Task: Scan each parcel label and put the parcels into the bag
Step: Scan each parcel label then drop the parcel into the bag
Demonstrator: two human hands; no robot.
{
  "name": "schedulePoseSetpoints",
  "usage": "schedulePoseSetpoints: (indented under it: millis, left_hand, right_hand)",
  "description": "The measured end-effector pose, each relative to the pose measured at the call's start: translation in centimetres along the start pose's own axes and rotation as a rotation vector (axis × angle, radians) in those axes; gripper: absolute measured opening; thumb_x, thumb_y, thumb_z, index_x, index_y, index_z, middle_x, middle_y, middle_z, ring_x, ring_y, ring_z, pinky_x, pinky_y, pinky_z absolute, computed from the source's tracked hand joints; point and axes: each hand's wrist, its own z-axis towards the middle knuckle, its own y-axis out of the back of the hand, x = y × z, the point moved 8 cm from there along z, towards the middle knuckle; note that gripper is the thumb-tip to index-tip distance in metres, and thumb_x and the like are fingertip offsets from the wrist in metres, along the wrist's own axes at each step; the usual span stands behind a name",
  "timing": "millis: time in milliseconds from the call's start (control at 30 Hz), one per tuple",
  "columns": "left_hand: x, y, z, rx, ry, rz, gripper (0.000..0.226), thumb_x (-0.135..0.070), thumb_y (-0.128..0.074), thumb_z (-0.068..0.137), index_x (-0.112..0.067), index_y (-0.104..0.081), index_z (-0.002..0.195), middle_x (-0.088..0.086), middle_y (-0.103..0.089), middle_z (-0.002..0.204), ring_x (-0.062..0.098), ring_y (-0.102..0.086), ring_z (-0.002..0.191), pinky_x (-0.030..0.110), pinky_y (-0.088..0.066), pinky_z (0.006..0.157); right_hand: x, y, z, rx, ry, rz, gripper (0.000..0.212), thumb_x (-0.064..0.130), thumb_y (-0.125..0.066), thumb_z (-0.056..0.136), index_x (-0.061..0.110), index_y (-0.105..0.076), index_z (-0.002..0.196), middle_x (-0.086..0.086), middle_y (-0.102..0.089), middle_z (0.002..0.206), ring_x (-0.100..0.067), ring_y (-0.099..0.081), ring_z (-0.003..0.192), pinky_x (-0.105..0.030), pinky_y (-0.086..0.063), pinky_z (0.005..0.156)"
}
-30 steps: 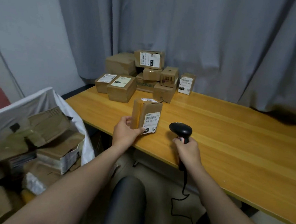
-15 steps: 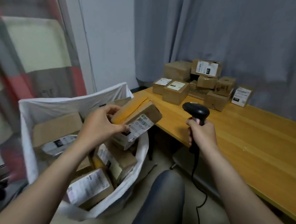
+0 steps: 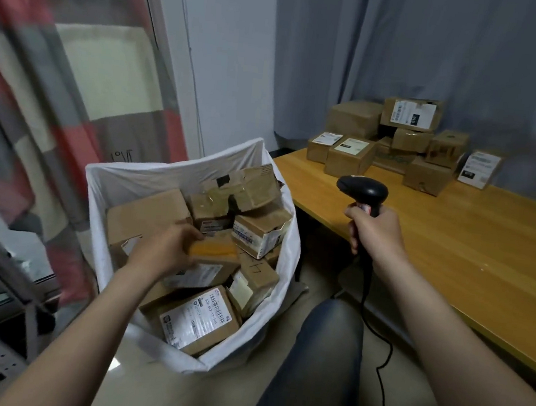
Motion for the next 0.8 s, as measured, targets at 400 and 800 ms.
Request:
schedulePoseSetpoints:
  millis: [400, 800]
  left_hand:
    - [-1.5, -2.6, 2.5, 0.297, -0.089, 0.402, 0.078, -0.009, -0.073, 0.083, -0.059, -0.051, 0.139, -0.006, -0.043, 0.146, 0.029, -0.045, 0.131, 0.046, -0.049, 0.104]
    - [-3.7, -2.3, 3.9, 0.471, 0.031, 0.39, 0.071, -0.043, -0.078, 0.083, -0.043, -0.05, 0.148, -0.007, -0.05, 0.151, 0.026, -0.048, 0.135, 0.044, -0.047, 0.108]
  right_hand:
    - [-1.2, 0.3, 0.2, -0.02, -0.029, 0.021, 0.011, 0.018, -0.065, 0.099, 0.01, -0.065, 0.106, -0.006, -0.057, 0.067, -0.016, -0.051, 0.049, -0.03, -0.044, 0.047]
    - [-0.6, 2.2, 0.8, -0.036, -0.025, 0.042, 0.011, 0.019, -0.065, 0.099, 0.011, -0.065, 0.107, -0.005, -0.057, 0.068, -0.016, -0.05, 0.05, -0.031, -0.043, 0.048]
